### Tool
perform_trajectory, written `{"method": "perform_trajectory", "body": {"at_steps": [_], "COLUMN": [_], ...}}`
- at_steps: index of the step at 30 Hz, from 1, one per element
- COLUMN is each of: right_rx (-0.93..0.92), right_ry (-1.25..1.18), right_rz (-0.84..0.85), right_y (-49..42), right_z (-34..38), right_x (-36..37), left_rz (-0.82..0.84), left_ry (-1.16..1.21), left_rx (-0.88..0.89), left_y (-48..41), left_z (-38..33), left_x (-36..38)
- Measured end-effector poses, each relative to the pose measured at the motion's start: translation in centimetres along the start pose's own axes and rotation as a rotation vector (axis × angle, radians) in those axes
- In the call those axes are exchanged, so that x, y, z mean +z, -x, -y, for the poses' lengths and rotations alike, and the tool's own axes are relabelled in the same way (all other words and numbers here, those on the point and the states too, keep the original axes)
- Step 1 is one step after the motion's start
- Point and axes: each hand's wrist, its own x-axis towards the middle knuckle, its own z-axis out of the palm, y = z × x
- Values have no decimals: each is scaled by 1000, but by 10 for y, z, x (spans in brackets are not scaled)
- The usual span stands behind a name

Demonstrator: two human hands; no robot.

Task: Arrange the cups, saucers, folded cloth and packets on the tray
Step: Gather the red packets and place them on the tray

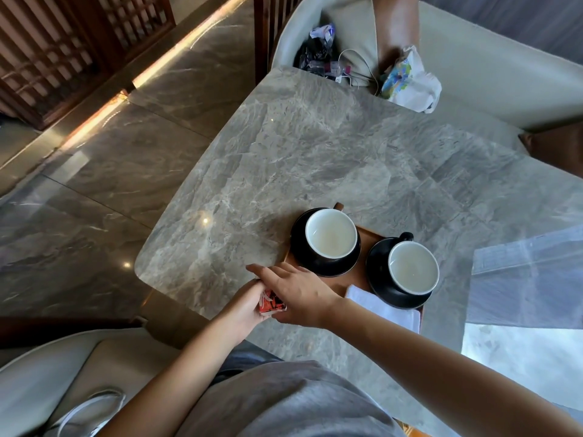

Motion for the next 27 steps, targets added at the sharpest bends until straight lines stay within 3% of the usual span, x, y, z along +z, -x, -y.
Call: {"method": "perform_trajectory", "body": {"at_steps": [4, 8, 12, 19, 22, 27], "right_rx": [213, 603, 782, 755, 711, 669], "right_ry": [-375, -1016, -1418, -1458, -1405, -1235], "right_rz": [-63, -264, -221, -323, -255, -114], "right_y": [2, 7, 5, 0, 9, 24], "right_z": [1, 4, 13, 8, -2, -21], "right_x": [0, 11, 22, 16, 13, 4], "left_rz": [-60, -154, -212, -183, -166, -43], "left_ry": [81, 236, 157, -14, -123, -532], "left_rx": [55, 79, 108, 181, 193, 224], "left_y": [-1, -8, -13, -6, -6, -11], "left_z": [-4, -6, -9, -4, -8, -16], "left_x": [1, 0, 7, 26, 19, 10]}}
